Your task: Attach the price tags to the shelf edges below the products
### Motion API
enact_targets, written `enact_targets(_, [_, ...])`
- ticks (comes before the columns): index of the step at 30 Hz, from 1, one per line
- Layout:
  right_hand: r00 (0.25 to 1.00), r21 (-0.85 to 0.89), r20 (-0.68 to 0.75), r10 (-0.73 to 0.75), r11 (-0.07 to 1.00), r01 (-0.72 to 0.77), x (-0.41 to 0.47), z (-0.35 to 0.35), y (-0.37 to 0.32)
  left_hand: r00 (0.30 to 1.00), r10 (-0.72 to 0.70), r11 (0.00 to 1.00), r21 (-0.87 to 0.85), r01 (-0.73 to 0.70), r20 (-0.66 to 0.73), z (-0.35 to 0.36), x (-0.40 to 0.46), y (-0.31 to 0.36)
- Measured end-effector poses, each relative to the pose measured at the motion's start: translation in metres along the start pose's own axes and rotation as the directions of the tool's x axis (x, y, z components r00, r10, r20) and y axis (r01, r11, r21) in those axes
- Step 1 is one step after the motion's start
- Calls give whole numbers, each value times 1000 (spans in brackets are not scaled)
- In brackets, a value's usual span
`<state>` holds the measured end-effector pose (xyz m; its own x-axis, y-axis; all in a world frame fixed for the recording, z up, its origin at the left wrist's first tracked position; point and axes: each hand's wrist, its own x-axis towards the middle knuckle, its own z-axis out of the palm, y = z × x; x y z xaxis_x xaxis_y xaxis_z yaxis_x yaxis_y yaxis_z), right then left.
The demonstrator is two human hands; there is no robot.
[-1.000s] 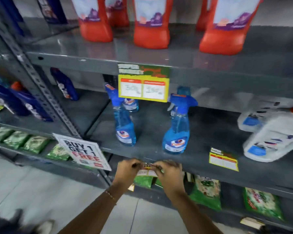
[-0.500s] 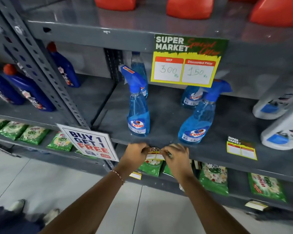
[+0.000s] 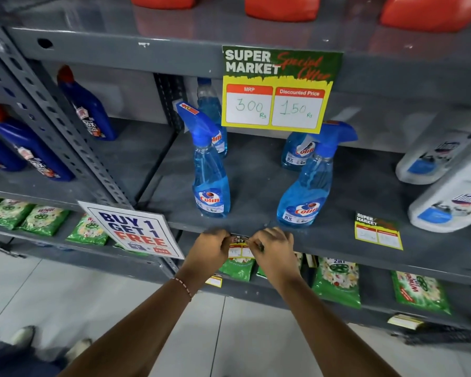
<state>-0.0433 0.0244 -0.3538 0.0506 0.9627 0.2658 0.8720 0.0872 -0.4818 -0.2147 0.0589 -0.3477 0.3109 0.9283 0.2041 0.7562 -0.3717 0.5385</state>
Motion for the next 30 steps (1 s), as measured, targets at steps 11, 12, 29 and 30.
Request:
enact_targets(11, [999,-75,-10,-39,996,39,0,-6,2,1000,29,985,172,-28,-8,-1,-2,13])
enact_targets(12, [999,-63,-11,-30,998,30,1,-7,4,1000,-4,980,199,3,2,-3,-1,14])
enact_targets(29, [616,41,-67,785,619,-784,-1,-156,186,963,267,956,-129,-262,22,44,-4,126])
enact_targets(30, [631,115,-21,775,629,-769,2,-158,190,963,269,952,-159,-262,24,52,-1,140])
